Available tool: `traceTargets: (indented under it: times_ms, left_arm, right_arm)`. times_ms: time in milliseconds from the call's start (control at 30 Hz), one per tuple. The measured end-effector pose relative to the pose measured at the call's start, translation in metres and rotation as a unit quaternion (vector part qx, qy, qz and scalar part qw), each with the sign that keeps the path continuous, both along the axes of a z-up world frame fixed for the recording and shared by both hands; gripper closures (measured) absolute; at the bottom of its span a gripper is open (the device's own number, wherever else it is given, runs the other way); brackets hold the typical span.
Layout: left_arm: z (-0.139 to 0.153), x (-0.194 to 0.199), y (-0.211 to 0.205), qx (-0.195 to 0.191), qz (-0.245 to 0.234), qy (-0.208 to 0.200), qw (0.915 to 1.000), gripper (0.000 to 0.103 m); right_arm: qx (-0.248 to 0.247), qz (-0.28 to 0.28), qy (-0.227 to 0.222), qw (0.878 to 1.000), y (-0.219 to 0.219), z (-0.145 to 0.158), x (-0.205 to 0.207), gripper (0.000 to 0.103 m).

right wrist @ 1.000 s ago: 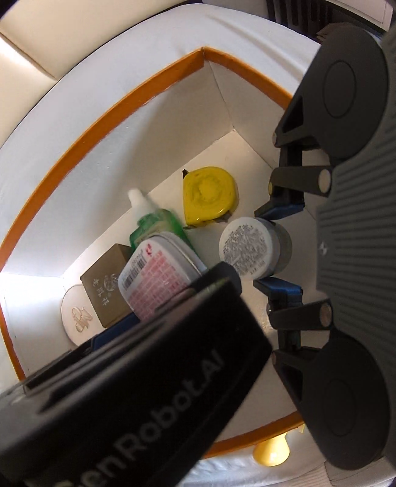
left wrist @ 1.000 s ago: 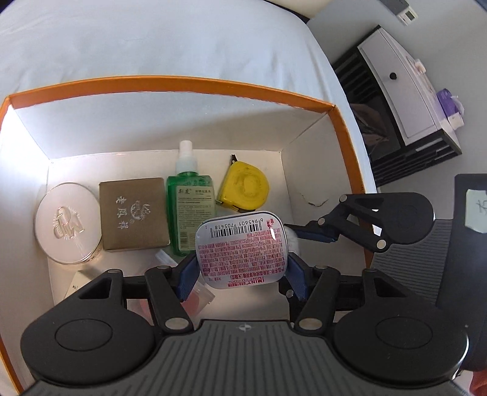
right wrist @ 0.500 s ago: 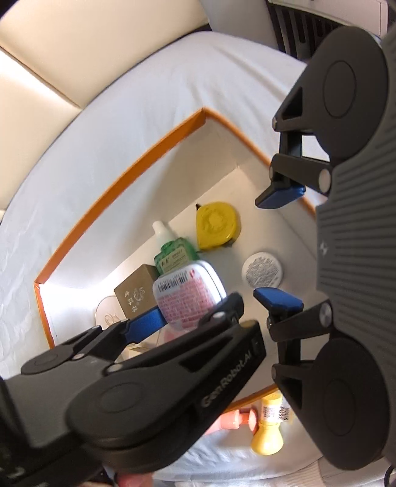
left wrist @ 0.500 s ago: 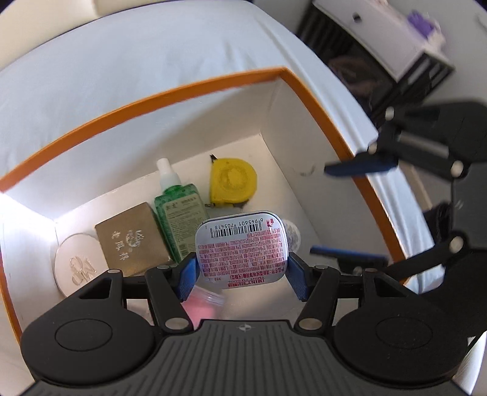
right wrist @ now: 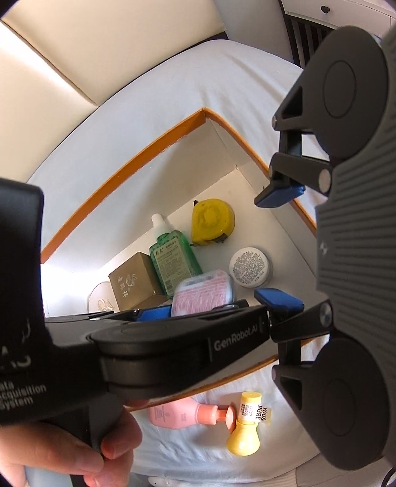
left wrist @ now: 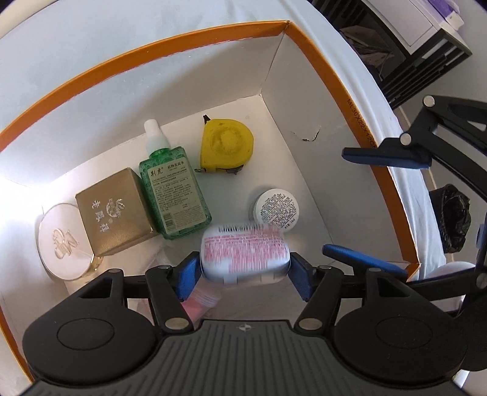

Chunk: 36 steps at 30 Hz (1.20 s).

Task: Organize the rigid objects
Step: 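Lower the tin into the box with the left tool while the right drops the jar beside it, then grasp the pink pump bottle with the left tool while the right grasps the yellow tube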

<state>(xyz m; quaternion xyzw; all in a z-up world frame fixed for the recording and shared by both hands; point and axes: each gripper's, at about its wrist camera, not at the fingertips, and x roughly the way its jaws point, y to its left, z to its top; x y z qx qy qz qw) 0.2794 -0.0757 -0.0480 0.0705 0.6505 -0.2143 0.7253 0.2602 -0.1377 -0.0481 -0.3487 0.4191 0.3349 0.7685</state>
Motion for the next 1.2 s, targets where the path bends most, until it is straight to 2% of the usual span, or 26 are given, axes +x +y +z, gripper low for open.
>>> traceTargets:
  times_ms: [200,367,533,700,833,967,1067,1200]
  left_arm:
    - [0.004,-0.003,0.003,-0.007,0.008,0.004,0.9999,0.028]
    - [0.016,-0.012,0.006,-0.019,0.013,-0.015,0.9996,0.028]
    - [0.042,-0.036,0.013,-0.039,0.016,-0.087,0.9953,0.031]
    - [0.069,-0.064,0.021,-0.064,0.013,-0.147,0.987,0.031]
    - [0.085,-0.091,0.03,-0.068,0.01,-0.191,0.9792,0.031]
    - [0.089,-0.121,0.04,-0.054,-0.019,-0.232,0.9709,0.034]
    - [0.086,-0.141,0.047,-0.038,-0.032,-0.257,0.9651,0.034]
    - [0.072,-0.164,0.056,-0.01,-0.044,-0.298,0.9535,0.035]
  right_arm:
    - [0.004,-0.003,0.002,1.0,0.003,0.0,-0.007,0.042]
    - [0.01,-0.01,0.002,1.0,0.001,0.004,-0.01,0.042]
    - [0.041,-0.038,0.009,0.998,-0.003,0.014,-0.017,0.042]
    - [0.083,-0.078,-0.01,0.993,-0.004,0.031,-0.036,0.041]
    - [0.123,-0.122,-0.033,0.984,-0.004,0.042,-0.062,0.038]
    - [0.164,-0.152,-0.043,0.974,-0.003,0.047,-0.094,0.038]
    - [0.185,-0.186,-0.046,0.964,-0.002,0.04,-0.115,0.038]
    - [0.224,-0.252,-0.007,0.941,-0.001,0.018,-0.132,0.037]
